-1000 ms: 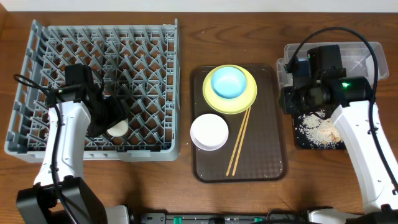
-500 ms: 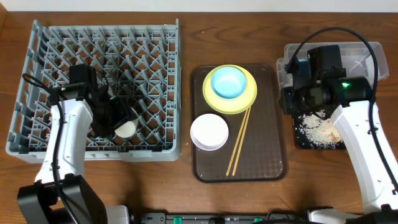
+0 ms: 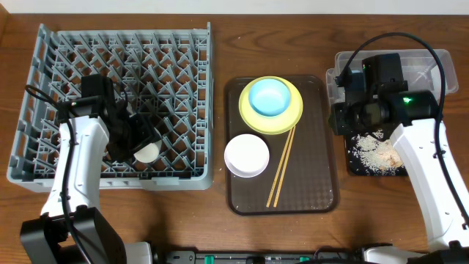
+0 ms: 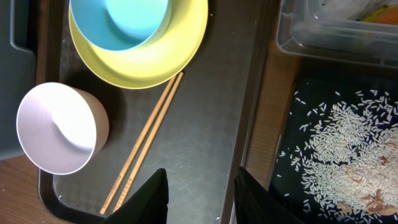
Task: Sort waste into correct bins and load items into the dishwasher rack
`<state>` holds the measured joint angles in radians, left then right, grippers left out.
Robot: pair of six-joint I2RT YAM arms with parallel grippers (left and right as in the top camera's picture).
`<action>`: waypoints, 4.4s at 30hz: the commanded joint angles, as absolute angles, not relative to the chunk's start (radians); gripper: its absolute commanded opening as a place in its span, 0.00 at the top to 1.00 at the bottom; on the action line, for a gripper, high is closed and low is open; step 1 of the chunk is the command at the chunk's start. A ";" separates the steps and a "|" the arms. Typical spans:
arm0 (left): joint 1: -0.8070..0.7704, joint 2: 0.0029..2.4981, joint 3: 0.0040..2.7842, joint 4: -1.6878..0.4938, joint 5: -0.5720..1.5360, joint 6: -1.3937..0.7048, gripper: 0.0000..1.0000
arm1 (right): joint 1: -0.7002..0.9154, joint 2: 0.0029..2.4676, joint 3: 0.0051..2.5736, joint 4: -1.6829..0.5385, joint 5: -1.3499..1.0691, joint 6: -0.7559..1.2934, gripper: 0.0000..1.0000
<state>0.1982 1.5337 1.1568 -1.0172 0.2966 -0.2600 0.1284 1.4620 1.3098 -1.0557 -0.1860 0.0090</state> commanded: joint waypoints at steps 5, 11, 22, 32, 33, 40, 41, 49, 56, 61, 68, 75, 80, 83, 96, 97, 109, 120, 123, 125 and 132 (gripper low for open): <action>0.198 1.522 1.179 -1.003 0.249 -0.244 0.26 | 0.132 1.458 1.328 -1.061 -0.185 -0.008 0.67; 0.198 1.519 1.213 -0.993 0.171 -0.244 0.15 | 0.132 1.458 1.328 -1.063 -0.185 -0.008 0.67; 0.198 1.499 1.223 -0.994 0.175 -0.244 0.17 | 0.132 1.458 1.328 -1.063 -0.184 -0.008 0.67; 0.118 1.300 1.231 -0.932 0.175 -0.243 0.17 | 0.132 1.458 1.328 -1.055 -0.192 -0.005 0.49; 0.094 1.286 1.231 -0.925 0.175 -0.243 0.17 | 0.132 1.458 1.328 -1.055 -0.196 -0.004 0.43; -0.123 1.281 1.230 -0.902 0.175 -0.218 0.18 | 0.132 1.458 1.328 -1.047 -0.226 -0.004 0.37; -0.159 1.288 1.230 -0.899 0.174 -0.218 0.18 | 0.132 1.458 1.328 -1.047 -0.226 -0.004 0.37; -0.410 1.386 1.230 -0.827 0.174 -0.218 0.21 | 0.131 1.458 1.328 -1.052 -0.138 0.081 0.45; -0.603 1.542 1.230 -0.715 0.170 -0.218 0.21 | 0.130 1.458 1.328 -1.067 -0.060 0.145 0.43; -0.704 1.654 1.230 -0.660 0.170 -0.218 0.22 | 0.130 1.458 1.328 -1.071 -0.060 0.145 0.42; -0.781 1.779 1.230 -0.629 0.170 -0.218 0.29 | 0.130 1.458 1.328 -1.070 -0.059 0.145 0.42; -0.815 1.850 1.230 -0.609 0.171 -0.218 0.44 | 0.130 1.458 1.328 -1.071 -0.057 0.145 0.43; -0.827 1.869 1.230 -0.611 0.171 -0.219 0.66 | 0.130 1.458 1.328 -1.071 -0.056 0.145 0.42; -0.829 1.869 1.230 -0.611 0.171 -0.218 0.72 | 0.130 1.458 1.328 -1.072 -0.057 0.145 0.42; -0.829 1.849 1.234 -0.639 0.159 -0.218 0.94 | 0.078 1.415 1.328 -1.092 0.022 0.146 0.44; -0.828 1.836 1.243 -0.655 0.154 -0.218 0.94 | 0.065 1.402 1.328 -1.091 0.023 0.146 0.43; -0.657 1.645 1.536 -0.894 0.137 -0.098 0.94 | -0.023 1.353 1.328 -1.092 0.022 0.145 0.35; -0.130 1.660 1.651 -0.747 0.695 -0.019 0.94 | -0.023 1.353 1.328 -1.093 0.022 0.145 0.35; -0.001 1.691 1.651 -0.659 0.958 -0.021 0.94 | -0.023 1.353 1.328 -1.093 0.021 0.145 0.35; 0.060 1.719 1.651 -0.592 1.090 -0.043 0.94 | -0.023 1.353 1.328 -1.093 0.021 0.145 0.35; 0.200 1.865 1.651 -0.299 1.348 -0.322 0.94 | -0.023 1.353 1.328 -1.093 0.018 0.145 0.35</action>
